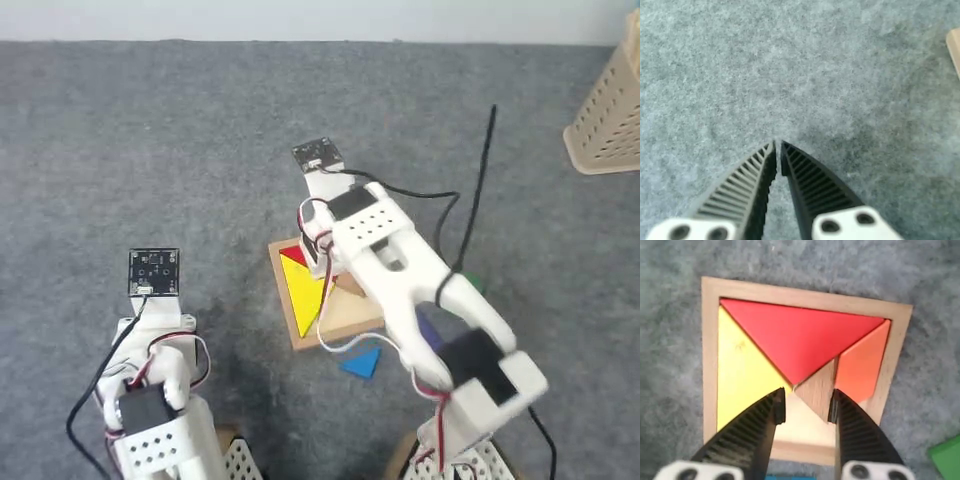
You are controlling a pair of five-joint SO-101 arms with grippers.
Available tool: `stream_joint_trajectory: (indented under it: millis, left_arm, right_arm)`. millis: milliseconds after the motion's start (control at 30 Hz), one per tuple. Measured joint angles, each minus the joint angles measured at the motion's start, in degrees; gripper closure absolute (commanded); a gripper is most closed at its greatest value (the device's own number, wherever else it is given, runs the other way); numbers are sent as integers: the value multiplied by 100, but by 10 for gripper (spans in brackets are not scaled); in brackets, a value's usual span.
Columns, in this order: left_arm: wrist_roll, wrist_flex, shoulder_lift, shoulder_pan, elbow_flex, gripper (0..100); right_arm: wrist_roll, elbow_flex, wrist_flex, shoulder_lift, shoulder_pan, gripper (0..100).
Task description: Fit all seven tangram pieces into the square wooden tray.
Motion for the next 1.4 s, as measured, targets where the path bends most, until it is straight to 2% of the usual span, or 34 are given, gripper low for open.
stream_joint_trajectory:
  millis: [100,300,533,733,1000,1400]
  left_arm:
    - [0,0,0,0,0,987]
    - [0,0,0,0,0,987]
    - [0,0,0,0,0,987]
    - [0,0,0,0,0,987]
    - [0,0,0,0,0,987]
    - [0,0,0,0,0,987]
  right_arm:
    - [62,404,-167,-545,0,997]
    - [765,1468,-985,-1125,0,993]
    - [905,1820,-1143,-1143,0,993]
    - [914,1820,-1415,-791,26,993]
    - [1099,1398,-1442,-70,501,993]
    - [1327,589,-1266,440,519,993]
